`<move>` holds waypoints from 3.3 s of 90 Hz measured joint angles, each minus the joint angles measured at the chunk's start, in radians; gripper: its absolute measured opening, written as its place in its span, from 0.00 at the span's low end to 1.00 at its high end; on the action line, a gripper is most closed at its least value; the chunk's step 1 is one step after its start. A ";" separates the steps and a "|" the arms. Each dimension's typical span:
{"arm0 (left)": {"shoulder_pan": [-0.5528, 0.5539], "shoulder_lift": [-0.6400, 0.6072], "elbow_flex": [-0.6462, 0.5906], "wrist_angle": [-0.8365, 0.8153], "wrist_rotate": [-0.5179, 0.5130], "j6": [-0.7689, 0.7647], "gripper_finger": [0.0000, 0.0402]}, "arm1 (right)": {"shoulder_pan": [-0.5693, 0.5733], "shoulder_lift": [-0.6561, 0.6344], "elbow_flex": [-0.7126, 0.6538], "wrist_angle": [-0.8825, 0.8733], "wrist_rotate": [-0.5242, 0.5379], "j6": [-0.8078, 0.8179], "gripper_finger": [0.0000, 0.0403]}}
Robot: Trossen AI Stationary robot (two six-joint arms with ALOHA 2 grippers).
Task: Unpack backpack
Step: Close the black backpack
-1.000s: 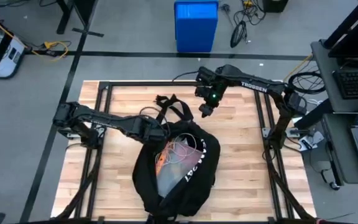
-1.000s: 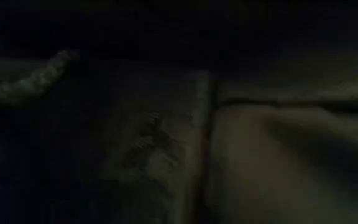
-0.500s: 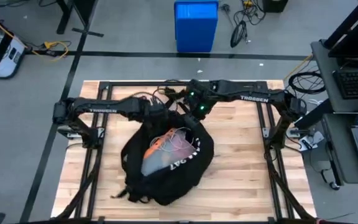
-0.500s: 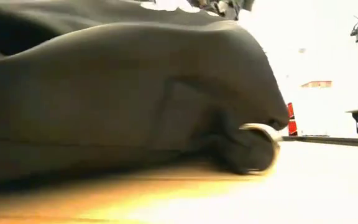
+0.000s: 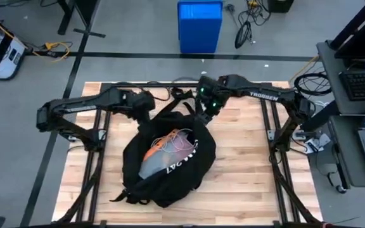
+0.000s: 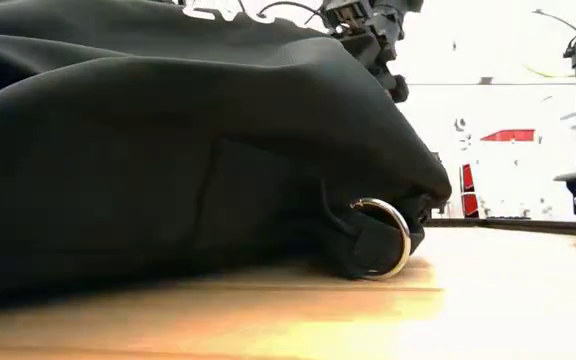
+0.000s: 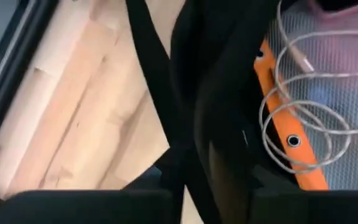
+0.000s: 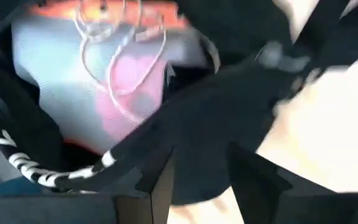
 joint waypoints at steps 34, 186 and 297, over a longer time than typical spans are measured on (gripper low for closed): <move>0.030 -0.009 0.000 0.466 -0.001 -0.031 0.35 | -0.189 0.044 0.001 -0.058 -0.065 -0.401 0.32; -0.035 0.204 -0.001 0.836 0.022 -0.420 0.38 | -0.182 0.118 -0.351 0.579 -0.276 -0.879 0.32; -0.077 0.212 -0.001 0.708 -0.050 -0.533 0.38 | 0.026 0.119 -0.135 0.559 -0.269 -0.483 0.00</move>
